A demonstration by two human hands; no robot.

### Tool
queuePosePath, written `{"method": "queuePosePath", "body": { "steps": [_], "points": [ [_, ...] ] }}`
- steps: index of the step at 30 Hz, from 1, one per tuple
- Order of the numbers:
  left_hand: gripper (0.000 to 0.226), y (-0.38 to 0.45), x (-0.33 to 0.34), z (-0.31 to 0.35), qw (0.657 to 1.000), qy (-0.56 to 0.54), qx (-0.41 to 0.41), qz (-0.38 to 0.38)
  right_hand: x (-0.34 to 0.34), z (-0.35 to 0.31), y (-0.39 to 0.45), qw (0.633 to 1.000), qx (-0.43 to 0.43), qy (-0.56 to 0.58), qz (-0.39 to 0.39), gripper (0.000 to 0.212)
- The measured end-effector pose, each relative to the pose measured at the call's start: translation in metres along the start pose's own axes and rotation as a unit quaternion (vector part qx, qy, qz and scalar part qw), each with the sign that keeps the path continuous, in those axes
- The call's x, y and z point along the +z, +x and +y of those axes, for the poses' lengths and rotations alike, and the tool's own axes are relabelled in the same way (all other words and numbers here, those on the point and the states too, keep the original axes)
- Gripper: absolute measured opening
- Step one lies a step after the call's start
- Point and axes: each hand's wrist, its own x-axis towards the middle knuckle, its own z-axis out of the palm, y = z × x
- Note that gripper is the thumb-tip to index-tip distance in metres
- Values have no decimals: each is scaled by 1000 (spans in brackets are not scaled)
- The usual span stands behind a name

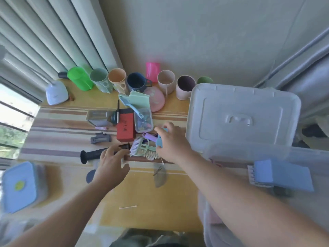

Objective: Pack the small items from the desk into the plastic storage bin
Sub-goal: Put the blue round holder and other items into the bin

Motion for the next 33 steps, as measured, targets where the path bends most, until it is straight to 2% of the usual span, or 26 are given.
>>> {"method": "queuePosePath", "body": {
  "steps": [3,5,8,11,14,16,17,19,21,22,23,26,28,33],
  "points": [
    [49,13,-2,-31,1000,-2,8,-11,31,1,33,986,84,-67,-125,70],
    [51,21,-3,-45,1000,9,18,-21,44,3,43,969,104,-123,-185,70],
    [52,31,-1,-56,998,11,34,-47,55,6,44,965,101,-165,-176,63],
    [50,40,0,-54,996,5,48,-76,60,8,39,976,103,-133,-139,54],
    [50,49,1,-45,993,-6,78,-85,58,10,29,990,123,-21,-57,44],
    [56,57,2,-35,991,-19,102,-82,52,7,19,982,162,97,13,47],
    [63,60,2,-28,990,-28,116,-80,47,3,13,966,195,166,41,50],
    [78,65,1,-14,982,-57,163,-74,39,-6,-1,903,263,332,69,51],
    [90,66,0,1,967,-95,227,-69,37,-11,-17,834,280,473,48,54],
    [92,65,-1,8,958,-111,253,-72,38,-13,-25,812,268,517,19,57],
    [92,64,-1,13,951,-120,272,-81,40,-13,-33,808,248,534,-9,62],
    [77,60,-2,18,936,-110,315,-111,48,-12,-55,834,208,508,-46,77],
    [68,54,-3,14,934,-103,326,-109,53,-10,-66,863,205,458,-57,79],
    [63,31,3,1,937,-101,315,-111,60,-19,-81,971,144,180,-70,77]
  ]
}}
